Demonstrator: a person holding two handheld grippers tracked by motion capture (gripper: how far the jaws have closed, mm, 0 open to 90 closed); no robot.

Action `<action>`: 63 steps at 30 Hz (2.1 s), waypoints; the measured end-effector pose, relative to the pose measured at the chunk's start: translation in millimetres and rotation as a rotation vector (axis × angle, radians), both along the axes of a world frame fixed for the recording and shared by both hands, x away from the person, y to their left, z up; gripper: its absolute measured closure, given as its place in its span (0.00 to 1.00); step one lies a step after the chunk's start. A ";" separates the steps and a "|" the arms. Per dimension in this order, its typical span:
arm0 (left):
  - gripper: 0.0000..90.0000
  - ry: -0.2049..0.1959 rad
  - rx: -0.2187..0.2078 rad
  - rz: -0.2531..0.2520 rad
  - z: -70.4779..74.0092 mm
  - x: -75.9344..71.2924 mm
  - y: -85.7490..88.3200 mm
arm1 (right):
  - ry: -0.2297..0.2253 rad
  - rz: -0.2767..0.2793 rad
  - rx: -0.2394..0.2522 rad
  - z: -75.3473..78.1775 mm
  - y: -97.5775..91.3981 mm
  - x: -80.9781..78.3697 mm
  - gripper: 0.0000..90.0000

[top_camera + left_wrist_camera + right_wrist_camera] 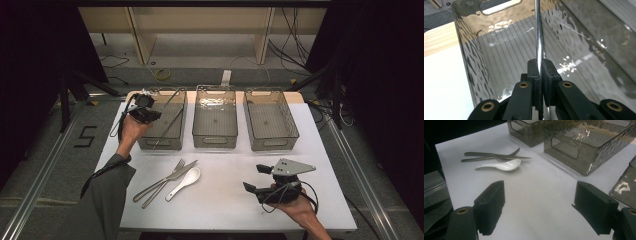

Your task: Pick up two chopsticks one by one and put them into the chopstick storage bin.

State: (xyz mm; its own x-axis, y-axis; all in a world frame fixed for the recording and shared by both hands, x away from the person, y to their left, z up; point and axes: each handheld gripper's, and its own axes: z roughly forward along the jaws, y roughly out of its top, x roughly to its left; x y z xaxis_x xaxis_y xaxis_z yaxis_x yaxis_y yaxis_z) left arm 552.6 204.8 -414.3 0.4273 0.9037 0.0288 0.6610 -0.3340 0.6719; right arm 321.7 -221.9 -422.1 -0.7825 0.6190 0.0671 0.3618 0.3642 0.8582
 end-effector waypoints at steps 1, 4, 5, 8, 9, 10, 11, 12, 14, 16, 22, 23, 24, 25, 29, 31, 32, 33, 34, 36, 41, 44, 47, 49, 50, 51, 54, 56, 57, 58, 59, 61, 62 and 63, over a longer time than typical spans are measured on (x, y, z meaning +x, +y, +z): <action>0.94 0.002 0.003 -0.001 -0.7 0.5 -0.1 | 0.000 0.001 0.000 0.0 0.3 0.0 0.28; 0.94 0.010 0.009 -0.006 -3.2 1.5 -1.6 | 0.002 0.005 -0.001 -0.1 0.8 0.1 0.28; 0.94 0.010 0.009 -0.006 -4.1 1.9 -2.2 | 0.004 0.006 -0.004 -0.1 0.7 0.0 0.28; 0.94 0.008 0.009 0.001 -6.3 3.1 -3.4 | -0.001 0.004 -0.007 -0.4 0.0 0.9 0.28; 0.93 0.006 0.008 0.011 -6.6 3.6 -3.4 | 0.002 0.005 -0.005 -0.4 -0.2 0.8 0.28; 0.92 0.006 0.002 0.020 -6.7 3.8 -3.2 | 0.001 0.004 -0.008 -0.4 -0.2 0.7 0.28; 0.88 0.006 -0.002 0.028 -6.5 4.2 -3.2 | 0.002 0.005 -0.007 -0.4 -0.1 0.5 0.28; 0.84 0.002 -0.009 0.025 -5.7 3.9 -3.6 | 0.002 0.006 -0.007 -0.4 0.0 0.4 0.28; 0.78 0.002 -0.025 0.017 -2.3 2.6 -3.8 | 0.002 0.008 -0.006 -0.3 0.0 0.4 0.28; 0.74 0.006 -0.045 0.009 1.2 0.8 -4.0 | 0.003 0.007 -0.008 -0.5 -0.2 0.4 0.28; 0.57 0.008 -0.109 -0.009 16.6 -14.1 -5.0 | -0.001 0.004 -0.007 0.0 -0.6 0.0 0.28; 0.54 0.008 -0.112 -0.015 19.0 -18.4 -5.7 | -0.001 0.004 -0.008 0.3 -0.8 -0.1 0.28; 0.52 0.007 -0.115 -0.026 21.2 -23.1 -6.6 | 0.001 0.000 -0.006 0.5 -0.9 -0.3 0.28; 0.49 0.011 -0.110 -0.037 22.8 -26.8 -7.4 | 0.002 -0.001 -0.006 0.5 -1.2 -0.4 0.28; 0.40 0.013 -0.159 -0.056 29.9 -49.9 -8.3 | -0.001 -0.008 -0.005 0.7 -2.0 -0.6 0.28; 0.38 0.008 -0.165 -0.072 30.9 -62.3 -9.4 | -0.003 -0.012 -0.003 0.7 -2.6 -0.6 0.28; 0.37 0.003 -0.156 -0.085 31.0 -66.4 -9.9 | -0.005 -0.015 -0.003 0.7 -3.0 -0.7 0.28; 0.37 0.010 -0.145 -0.093 31.3 -68.9 -10.5 | -0.005 -0.017 0.001 0.7 -3.3 -0.7 0.28; 0.35 0.003 -0.143 -0.088 32.3 -71.6 -10.1 | -0.004 -0.021 0.007 0.8 -3.5 -0.9 0.28; 0.33 -0.004 -0.167 -0.097 34.4 -77.6 -8.6 | -0.003 -0.026 0.013 0.9 -4.2 -1.5 0.28; 0.28 0.007 -0.186 -0.124 30.8 -92.2 -10.2 | -0.011 -0.033 0.023 0.7 -5.9 -2.0 0.28; 0.25 0.006 -0.179 -0.135 27.3 -98.2 -13.4 | -0.008 -0.040 0.031 -0.2 -6.3 -1.9 0.28; 0.23 0.016 -0.185 -0.149 25.3 -103.4 -16.4 | -0.012 -0.042 0.031 -0.1 -6.8 -1.8 0.28; 0.22 0.019 -0.177 -0.159 24.2 -106.2 -18.8 | -0.012 -0.046 0.032 0.3 -7.3 -1.9 0.28; 0.22 0.021 -0.174 -0.161 23.7 -107.8 -20.0 | -0.016 -0.047 0.033 0.2 -7.4 -1.6 0.28; 0.22 0.023 -0.170 -0.164 22.8 -109.6 -21.3 | -0.016 -0.048 0.034 0.2 -7.5 -1.6 0.28; 0.21 0.036 -0.157 -0.175 18.8 -114.7 -25.7 | -0.013 -0.050 0.033 -0.5 -7.8 -1.5 0.28; 0.20 0.039 -0.150 -0.179 17.0 -118.6 -27.8 | -0.014 -0.049 0.035 -1.0 -8.1 -1.2 0.28; 0.20 0.039 -0.150 -0.183 16.8 -119.8 -28.2 | -0.015 -0.051 0.036 -1.1 -8.3 -1.2 0.28; 0.20 0.037 -0.151 -0.185 16.7 -121.7 -28.8 | -0.014 -0.053 0.037 -1.1 -8.4 -1.3 0.28; 0.19 0.034 -0.153 -0.187 16.7 -124.1 -30.0 | -0.015 -0.054 0.037 -1.3 -8.6 -1.3 0.28; 0.19 0.030 -0.157 -0.191 17.3 -127.4 -31.0 | -0.017 -0.057 0.039 -1.6 -9.2 -1.4 0.28; 0.19 0.026 -0.161 -0.194 17.5 -129.1 -31.4 | -0.017 -0.062 0.041 -1.8 -9.6 -1.2 0.28; 0.19 0.023 -0.161 -0.195 17.5 -130.6 -32.0 | -0.016 -0.062 0.041 -1.9 -10.1 -1.2 0.28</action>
State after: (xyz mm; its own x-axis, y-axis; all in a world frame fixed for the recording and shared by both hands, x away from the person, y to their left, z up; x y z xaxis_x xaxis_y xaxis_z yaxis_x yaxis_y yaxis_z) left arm 422.0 172.8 -396.7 0.5931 0.7959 -0.1210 0.6105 -0.3467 0.7121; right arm 320.6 -232.0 -424.0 -0.7438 0.6634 0.0816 0.3688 0.3055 0.8779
